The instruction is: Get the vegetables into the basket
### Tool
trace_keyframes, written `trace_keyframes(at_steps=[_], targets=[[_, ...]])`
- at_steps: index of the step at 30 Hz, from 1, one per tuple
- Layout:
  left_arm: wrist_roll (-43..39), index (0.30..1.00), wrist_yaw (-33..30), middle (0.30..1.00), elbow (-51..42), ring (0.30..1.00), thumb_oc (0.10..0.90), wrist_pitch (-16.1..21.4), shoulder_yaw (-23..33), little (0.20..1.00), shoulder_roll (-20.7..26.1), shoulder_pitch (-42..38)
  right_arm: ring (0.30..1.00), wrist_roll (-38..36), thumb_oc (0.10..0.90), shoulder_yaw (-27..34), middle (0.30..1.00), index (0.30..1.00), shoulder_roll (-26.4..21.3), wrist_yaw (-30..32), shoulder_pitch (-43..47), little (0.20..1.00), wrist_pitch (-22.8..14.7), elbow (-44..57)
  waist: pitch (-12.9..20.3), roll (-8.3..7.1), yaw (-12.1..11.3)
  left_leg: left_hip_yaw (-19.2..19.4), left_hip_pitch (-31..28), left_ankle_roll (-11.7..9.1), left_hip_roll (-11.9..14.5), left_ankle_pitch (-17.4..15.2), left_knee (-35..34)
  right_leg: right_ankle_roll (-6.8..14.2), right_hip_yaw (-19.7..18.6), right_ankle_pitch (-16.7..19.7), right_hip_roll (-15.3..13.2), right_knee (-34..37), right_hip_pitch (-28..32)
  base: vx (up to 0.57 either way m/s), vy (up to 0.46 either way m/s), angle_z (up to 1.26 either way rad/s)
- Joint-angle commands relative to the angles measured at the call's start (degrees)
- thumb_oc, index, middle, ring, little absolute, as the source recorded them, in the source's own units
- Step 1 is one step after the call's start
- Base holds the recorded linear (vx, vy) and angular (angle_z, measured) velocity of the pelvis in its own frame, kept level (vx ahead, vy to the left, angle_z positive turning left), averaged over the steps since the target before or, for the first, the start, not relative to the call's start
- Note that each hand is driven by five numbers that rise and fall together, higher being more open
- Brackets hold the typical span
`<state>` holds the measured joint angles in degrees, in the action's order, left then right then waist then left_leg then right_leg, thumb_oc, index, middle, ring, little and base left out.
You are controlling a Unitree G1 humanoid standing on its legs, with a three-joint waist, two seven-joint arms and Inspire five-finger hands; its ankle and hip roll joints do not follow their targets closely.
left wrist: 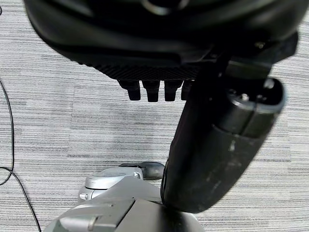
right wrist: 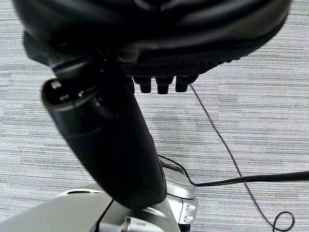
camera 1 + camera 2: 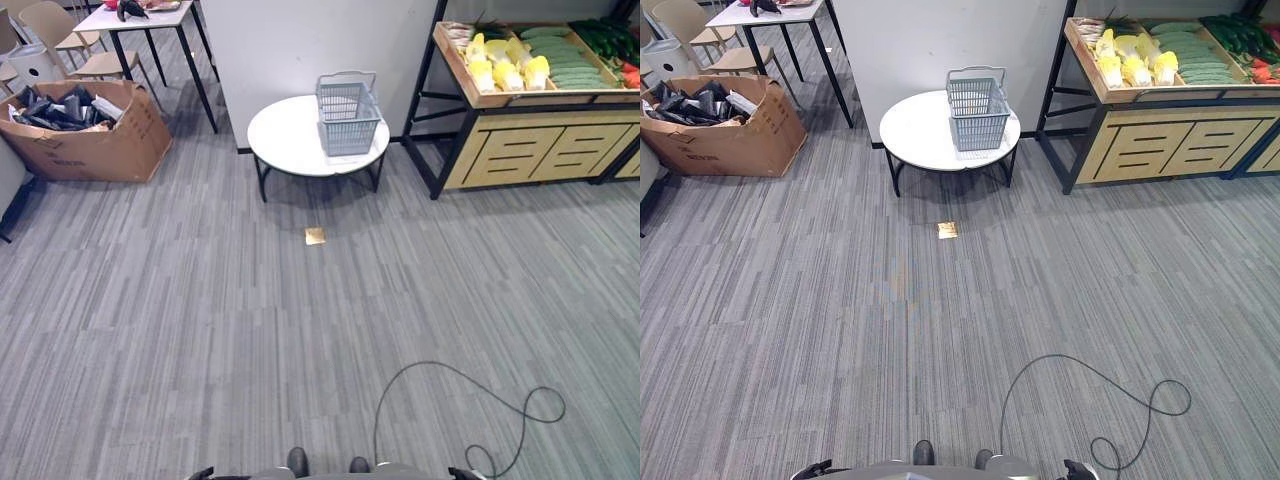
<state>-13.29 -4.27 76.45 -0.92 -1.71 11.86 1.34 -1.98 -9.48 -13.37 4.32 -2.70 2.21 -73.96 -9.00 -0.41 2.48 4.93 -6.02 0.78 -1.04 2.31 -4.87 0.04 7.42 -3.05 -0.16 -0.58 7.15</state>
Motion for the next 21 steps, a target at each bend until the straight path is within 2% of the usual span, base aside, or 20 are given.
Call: trace_keyframes(at_steps=[1, 5, 11, 21], targets=[[2.8, 1.0, -0.5, 1.0, 1.0, 1.0, 0.9, 0.1, -2.6, 1.0, -1.1, 0.6, 1.0, 1.1, 0.9, -2.6, 1.0, 1.0, -1.1, 0.9, 1.6, 1.0, -0.5, -1.5, -0.2, -1.07, -0.2, -0.4, -1.5, -4.2, 6.3, -2.8, 0.3, 7.2, -2.7, 4.7, -7.4, 5.6, -1.7, 0.0, 0.0, 0.0], [1.1, 1.0, -0.6, 1.0, 0.3, 1.0, 0.9, 0.4, -1.9, 1.0, -0.9, 0.5, 1.0, 0.4, 0.9, -2.1, 1.0, 1.0, -1.1, 1.0, 1.4, 1.0, -0.7, -1.4, -0.3, -1.1, -0.3, -0.4, -1.4, -4.2, 6.4, -2.7, 0.1, 7.2, -2.6, 4.6, -7.4, 5.6, -1.7, 0.0, 0.0, 0.0], [4.5, 1.0, -3.0, 1.0, 2.5, 1.0, 0.9, -0.3, -1.4, 1.0, 0.0, 0.8, 1.0, 1.0, 0.9, -2.4, 1.0, 1.0, -1.6, 1.6, 1.8, 1.0, -0.7, -1.1, -0.7, -0.98, -0.4, -0.5, -1.4, -4.2, 6.4, -2.7, 0.1, 7.2, -2.5, 4.7, -7.5, 5.6, -1.8, 0.0, 0.0, 0.0], [4.7, 1.0, -3.5, 1.0, 1.4, 1.0, 0.9, -0.1, -2.6, 1.0, 0.0, 0.1, 1.0, 0.2, 0.9, -1.8, 1.0, 1.0, -2.2, 2.1, 2.0, 1.0, -0.6, -0.7, -1.8, -1.07, 0.0, -0.6, 0.0, -4.0, 6.4, -3.6, 2.4, 7.0, -2.9, 4.2, -7.5, 4.7, -2.6, 0.0, 0.0, 0.0]])
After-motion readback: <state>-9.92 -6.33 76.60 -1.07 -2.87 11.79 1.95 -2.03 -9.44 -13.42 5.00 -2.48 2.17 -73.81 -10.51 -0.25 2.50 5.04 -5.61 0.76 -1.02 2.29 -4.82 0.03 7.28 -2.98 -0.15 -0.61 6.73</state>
